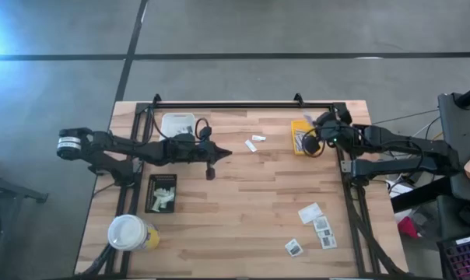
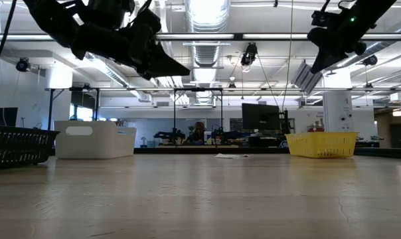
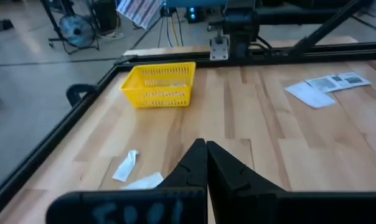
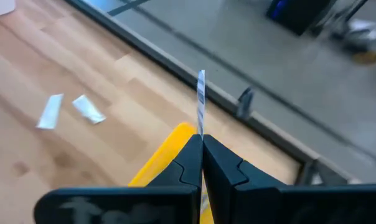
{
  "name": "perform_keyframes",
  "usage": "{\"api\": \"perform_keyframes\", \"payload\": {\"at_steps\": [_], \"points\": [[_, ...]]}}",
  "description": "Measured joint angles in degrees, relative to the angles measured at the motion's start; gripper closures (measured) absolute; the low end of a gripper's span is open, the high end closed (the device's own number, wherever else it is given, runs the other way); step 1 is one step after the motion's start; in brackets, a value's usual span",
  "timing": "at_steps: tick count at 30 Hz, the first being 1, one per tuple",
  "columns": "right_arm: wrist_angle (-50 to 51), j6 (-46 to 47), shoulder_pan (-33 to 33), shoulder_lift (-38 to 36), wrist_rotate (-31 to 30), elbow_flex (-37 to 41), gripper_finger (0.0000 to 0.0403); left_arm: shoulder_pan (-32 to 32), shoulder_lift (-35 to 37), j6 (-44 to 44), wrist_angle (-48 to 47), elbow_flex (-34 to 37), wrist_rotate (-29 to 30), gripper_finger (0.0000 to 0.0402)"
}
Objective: Pick & Place First Aid Supplies
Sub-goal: Put the blue bandage pack into the yellow bin
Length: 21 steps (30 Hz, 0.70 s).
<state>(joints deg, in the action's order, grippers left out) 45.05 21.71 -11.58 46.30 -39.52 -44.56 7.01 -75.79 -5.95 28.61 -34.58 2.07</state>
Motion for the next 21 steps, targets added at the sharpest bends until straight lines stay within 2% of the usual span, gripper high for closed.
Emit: {"api": "perform_keyframes", "payload": {"at_steps": [6, 11, 15, 21], "points": [[0.2, 1.3, -4.0, 0.2, 9.7, 1.0, 0.0394, -0.1, 0.0, 0.3, 1.4, 0.0, -0.1, 0.0402], [-0.1, 3.5, -7.8, 0.8, 19.4, 4.1, 0.0394, -0.3, 0.1, 1.6, 1.4, -0.3, -4.5, 0.0402], [-0.3, 6.1, -10.0, 0.6, 20.8, 7.7, 0.0394, -0.3, 0.1, 3.0, 1.4, -0.3, -4.7, 0.0402], [-3.0, 10.1, -12.9, 0.6, 27.3, 11.5, 0.0395, -0.5, 0.1, 5.0, 1.3, 0.1, -5.6, 0.0402]]}}
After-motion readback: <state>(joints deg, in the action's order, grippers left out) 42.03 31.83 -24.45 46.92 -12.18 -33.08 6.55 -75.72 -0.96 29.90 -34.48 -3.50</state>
